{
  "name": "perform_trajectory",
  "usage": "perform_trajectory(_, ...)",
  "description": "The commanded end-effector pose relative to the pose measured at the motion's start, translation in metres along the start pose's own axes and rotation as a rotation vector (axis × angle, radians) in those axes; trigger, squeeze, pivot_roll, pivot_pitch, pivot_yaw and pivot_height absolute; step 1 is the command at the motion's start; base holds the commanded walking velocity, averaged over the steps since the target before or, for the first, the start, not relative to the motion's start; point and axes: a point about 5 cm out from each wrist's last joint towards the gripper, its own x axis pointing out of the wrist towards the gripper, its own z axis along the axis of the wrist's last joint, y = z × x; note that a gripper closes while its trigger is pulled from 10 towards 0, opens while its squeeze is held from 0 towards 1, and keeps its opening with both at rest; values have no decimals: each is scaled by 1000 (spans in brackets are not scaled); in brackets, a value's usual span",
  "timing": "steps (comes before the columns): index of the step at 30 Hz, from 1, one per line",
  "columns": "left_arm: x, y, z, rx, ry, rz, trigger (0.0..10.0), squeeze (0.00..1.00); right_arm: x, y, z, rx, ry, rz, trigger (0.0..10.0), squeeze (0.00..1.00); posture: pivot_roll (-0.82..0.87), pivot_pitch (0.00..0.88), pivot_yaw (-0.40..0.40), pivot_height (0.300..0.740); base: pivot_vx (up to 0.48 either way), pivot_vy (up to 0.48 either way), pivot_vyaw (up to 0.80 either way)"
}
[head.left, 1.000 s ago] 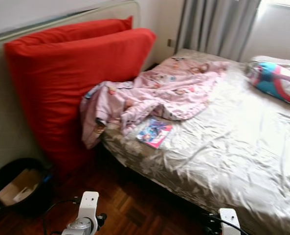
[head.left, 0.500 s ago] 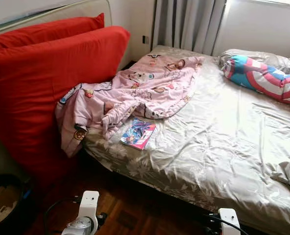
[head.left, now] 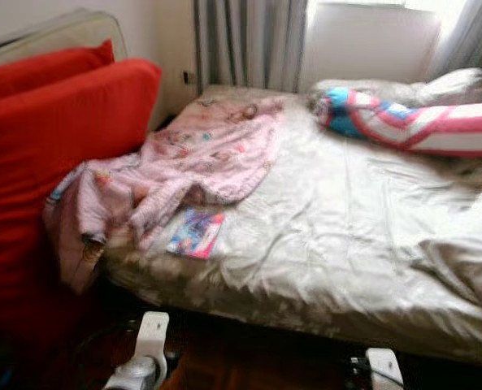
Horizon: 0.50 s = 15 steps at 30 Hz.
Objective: Clean up the room
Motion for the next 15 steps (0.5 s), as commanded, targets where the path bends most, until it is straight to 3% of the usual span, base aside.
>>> perform_trajectory(1, 0, 1, -3, 2, 18, 3, 10000, 0, 0, -1, -1, -1, 6, -2, 10000, 0, 29, 1, -10, 740, 0, 0, -800)
perform_trajectory(13, 0, 1, -3, 3, 17, 2, 10000, 0, 0, -1, -1, -7, 3, 1, 10000, 0, 30, 3, -9, 740, 0, 0, -800)
perform_trajectory(15, 0, 1, -3, 3, 17, 2, 10000, 0, 0, -1, 0, 9, -6, -3, 10000, 0, 30, 4, -10, 740, 0, 0, 0)
